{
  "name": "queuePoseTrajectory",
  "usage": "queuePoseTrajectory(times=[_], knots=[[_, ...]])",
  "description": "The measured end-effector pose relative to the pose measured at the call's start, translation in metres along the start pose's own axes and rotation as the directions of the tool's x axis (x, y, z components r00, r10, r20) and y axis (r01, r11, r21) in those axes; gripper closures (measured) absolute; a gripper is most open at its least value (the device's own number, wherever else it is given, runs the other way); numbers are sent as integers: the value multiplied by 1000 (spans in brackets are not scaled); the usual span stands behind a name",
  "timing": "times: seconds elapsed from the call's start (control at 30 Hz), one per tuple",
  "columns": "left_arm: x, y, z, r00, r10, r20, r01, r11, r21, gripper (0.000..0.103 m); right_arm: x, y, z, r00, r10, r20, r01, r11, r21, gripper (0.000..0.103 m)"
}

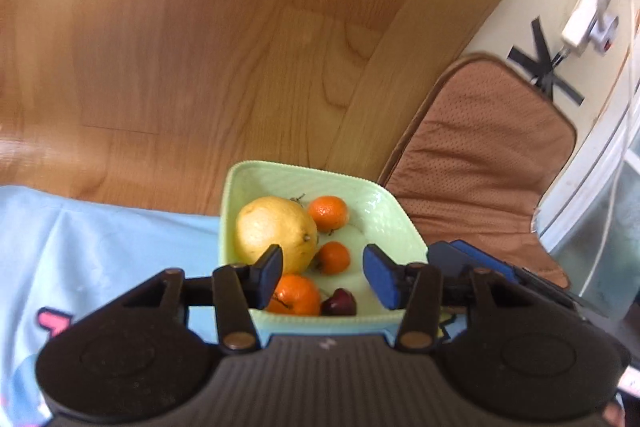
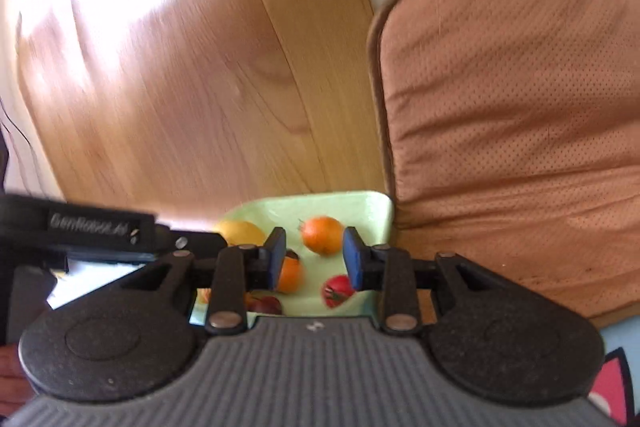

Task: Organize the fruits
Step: 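Carry the mandarin and orange tomato over the bowl and open both tools, then grasp a mandarin with the left tool while the right tool grasps a green tomato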

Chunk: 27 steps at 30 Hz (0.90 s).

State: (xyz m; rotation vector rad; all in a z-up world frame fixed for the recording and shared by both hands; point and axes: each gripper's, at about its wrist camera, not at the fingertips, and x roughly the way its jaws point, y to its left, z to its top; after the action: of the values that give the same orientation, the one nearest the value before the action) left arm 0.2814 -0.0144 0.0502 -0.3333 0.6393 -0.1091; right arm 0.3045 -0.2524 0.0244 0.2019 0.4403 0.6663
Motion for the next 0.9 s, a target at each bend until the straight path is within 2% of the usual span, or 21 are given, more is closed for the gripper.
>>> queuePoseTrajectory(times=[0.13,0.23,0.3,0.4,0.43,0.5,0.63,0.73,0.77,0.8,0.9], knots=[[-40,23,-14,1000,-2,12,2,999,-35,57,-13,24,-6,988,131,-86,-133,991,-25,69],[-51,37,-28,1000,-17,-17,16,998,-65,57,-12,49,-24,973,157,-170,-173,982,-82,69],[-53,39,-35,999,-31,-38,28,997,-78,57,-9,62,-34,972,121,-199,-154,975,-159,69],[-51,35,-44,997,-43,-59,39,997,-72,57,0,67,-43,973,16,-231,-72,969,-237,69],[-50,32,-47,997,-39,-65,36,998,-52,55,2,64,-45,970,15,-242,-70,972,-222,69],[-47,22,-54,998,3,-68,-3,1000,10,45,5,55,-48,965,19,-262,-69,981,-182,69],[-37,1,-69,996,60,-70,-49,987,155,45,6,41,-46,959,38,-280,-68,993,-97,69],[-27,-1,-74,993,84,-79,-68,980,189,52,10,33,-47,959,45,-281,-67,995,-72,69],[-25,1,-74,993,92,-77,-76,979,187,62,12,33,-46,960,50,-276,-73,994,-76,69],[-25,4,-74,993,88,-75,-73,980,184,66,10,35,-46,962,56,-268,-82,993,-84,69],[-35,17,-70,997,49,-57,-43,992,115,67,5,40,-45,965,83,-248,-111,989,-102,69]])
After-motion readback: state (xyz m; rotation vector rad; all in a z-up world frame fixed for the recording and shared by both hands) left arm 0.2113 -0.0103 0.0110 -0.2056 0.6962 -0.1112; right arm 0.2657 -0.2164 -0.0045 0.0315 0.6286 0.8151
